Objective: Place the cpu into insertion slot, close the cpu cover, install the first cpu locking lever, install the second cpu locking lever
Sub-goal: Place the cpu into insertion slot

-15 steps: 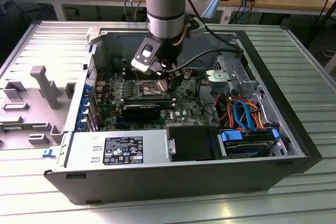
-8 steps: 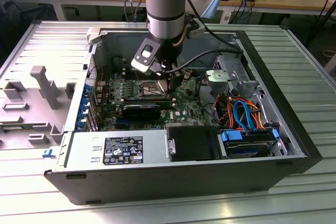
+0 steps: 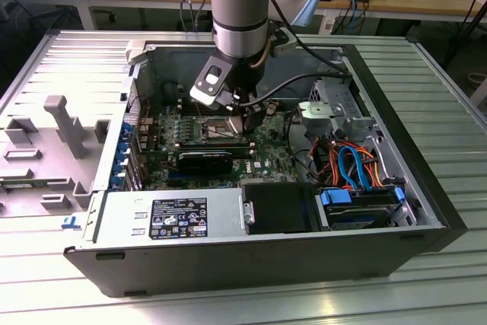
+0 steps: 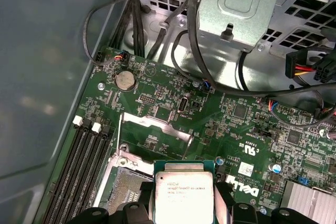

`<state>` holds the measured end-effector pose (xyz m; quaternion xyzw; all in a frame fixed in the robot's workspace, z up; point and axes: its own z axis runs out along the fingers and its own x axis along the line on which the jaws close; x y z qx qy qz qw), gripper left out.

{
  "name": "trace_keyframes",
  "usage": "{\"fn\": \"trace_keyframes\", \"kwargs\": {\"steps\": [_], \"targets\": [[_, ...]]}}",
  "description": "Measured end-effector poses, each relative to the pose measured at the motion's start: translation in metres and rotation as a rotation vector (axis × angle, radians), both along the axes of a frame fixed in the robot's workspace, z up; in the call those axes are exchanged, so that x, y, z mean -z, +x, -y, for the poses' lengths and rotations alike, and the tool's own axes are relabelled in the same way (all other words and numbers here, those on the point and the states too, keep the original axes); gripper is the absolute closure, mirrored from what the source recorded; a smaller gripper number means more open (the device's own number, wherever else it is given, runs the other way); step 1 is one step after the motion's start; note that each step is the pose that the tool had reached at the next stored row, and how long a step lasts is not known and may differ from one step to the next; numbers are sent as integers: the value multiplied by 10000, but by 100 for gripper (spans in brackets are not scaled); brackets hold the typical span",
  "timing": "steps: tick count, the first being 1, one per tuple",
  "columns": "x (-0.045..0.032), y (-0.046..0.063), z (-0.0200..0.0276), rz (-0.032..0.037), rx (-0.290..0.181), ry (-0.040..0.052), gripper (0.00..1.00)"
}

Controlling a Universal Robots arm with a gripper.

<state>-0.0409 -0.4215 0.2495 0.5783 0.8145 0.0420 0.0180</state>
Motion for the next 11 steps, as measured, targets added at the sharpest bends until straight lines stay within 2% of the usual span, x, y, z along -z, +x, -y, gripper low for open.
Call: {"fn": "trace_keyframes", "kwargs": {"steps": [11], "targets": [[15, 0, 0, 0, 51, 0, 46]]}}
